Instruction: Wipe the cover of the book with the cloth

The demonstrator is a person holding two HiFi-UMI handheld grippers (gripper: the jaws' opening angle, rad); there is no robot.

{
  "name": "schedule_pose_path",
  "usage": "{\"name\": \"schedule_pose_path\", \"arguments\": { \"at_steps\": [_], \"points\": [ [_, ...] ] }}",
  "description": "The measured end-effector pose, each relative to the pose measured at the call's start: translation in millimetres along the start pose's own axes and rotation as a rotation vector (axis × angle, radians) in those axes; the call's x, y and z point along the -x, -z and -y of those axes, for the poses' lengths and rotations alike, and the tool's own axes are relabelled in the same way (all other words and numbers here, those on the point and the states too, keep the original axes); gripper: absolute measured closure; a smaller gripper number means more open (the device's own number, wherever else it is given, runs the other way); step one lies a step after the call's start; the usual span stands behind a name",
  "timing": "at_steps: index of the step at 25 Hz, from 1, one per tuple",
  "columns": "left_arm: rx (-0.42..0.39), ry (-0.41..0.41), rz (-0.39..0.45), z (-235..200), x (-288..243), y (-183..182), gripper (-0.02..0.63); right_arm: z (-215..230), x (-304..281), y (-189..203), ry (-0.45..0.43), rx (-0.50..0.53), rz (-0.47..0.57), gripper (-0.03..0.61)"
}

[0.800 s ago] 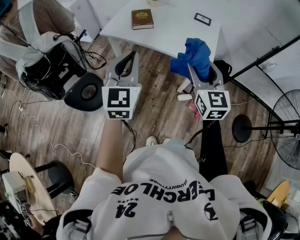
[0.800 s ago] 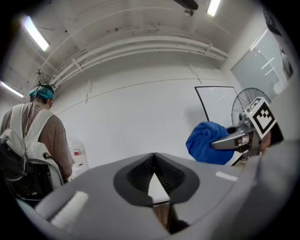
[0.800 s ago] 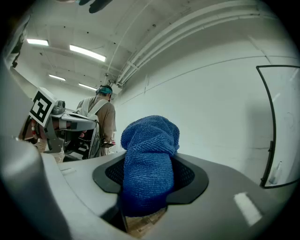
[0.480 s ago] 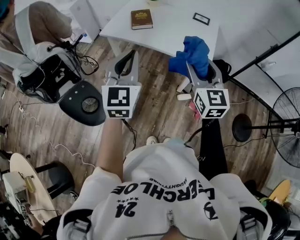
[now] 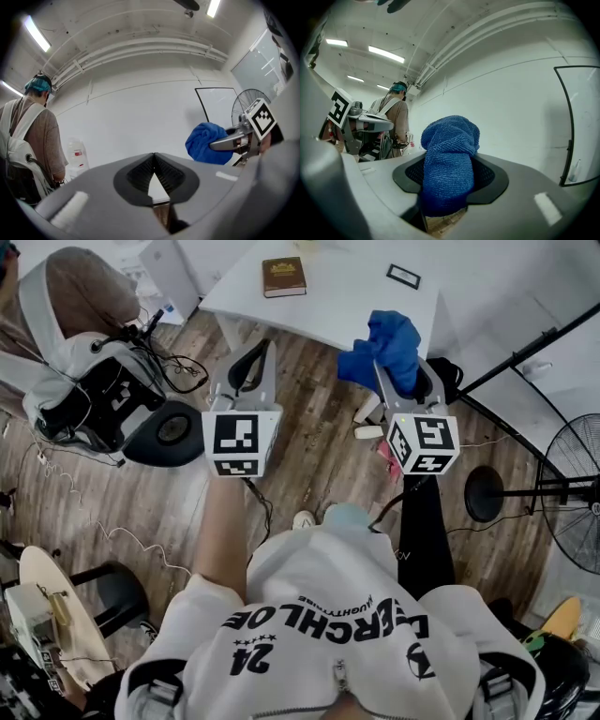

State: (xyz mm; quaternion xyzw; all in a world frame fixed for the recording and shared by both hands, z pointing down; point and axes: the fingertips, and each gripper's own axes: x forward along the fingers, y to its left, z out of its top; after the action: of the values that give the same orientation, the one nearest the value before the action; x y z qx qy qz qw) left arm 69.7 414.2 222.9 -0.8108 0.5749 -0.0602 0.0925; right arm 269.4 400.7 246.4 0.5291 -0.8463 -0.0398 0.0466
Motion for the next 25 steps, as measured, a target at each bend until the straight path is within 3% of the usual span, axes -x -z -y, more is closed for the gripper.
{"name": "schedule_pose_path", "arguments": {
  "at_steps": [9, 25],
  "points": [
    [-0.007, 0.008, -0.011, 10, -20, 9, 0.557, 9, -15, 10, -0.021, -0.02, 0.008, 0.367],
    [-0.007, -0.083, -0.048, -34, -184, 24, 0.557, 100, -181, 19, -0.117, -0.034, 0.011, 0.367]
  ]
}}
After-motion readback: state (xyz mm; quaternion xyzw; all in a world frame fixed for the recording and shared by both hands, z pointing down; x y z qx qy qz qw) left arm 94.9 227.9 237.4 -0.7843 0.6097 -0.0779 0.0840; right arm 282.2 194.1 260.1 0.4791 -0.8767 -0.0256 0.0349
